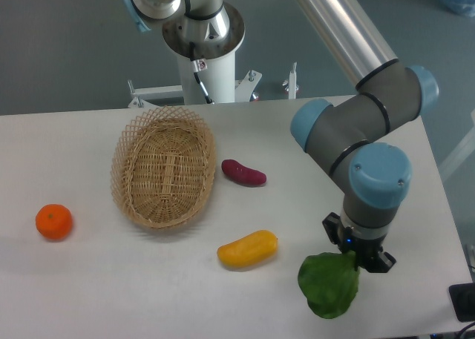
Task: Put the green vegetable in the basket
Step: 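Carry the held bok choy across the table toward the wicker basket, then lower the bok choy into the basket and open the gripper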
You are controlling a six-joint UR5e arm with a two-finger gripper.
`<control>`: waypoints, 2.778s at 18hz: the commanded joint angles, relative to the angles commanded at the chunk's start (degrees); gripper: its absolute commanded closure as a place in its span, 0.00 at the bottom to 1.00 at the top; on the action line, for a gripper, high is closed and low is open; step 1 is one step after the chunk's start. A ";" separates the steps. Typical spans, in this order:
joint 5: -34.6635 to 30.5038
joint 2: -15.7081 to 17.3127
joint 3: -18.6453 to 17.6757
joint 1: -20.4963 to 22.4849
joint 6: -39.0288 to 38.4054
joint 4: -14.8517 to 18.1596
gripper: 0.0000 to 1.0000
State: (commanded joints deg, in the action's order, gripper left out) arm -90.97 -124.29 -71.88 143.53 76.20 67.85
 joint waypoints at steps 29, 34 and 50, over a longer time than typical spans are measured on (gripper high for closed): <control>8.43 25.23 -37.63 -15.47 0.97 -0.97 0.79; 9.32 25.23 -39.30 -15.47 0.97 -0.88 0.69; 8.70 24.36 -37.11 -13.45 0.53 -8.33 0.00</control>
State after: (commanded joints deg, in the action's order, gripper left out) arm -82.26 -99.93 -108.99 130.08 76.73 59.52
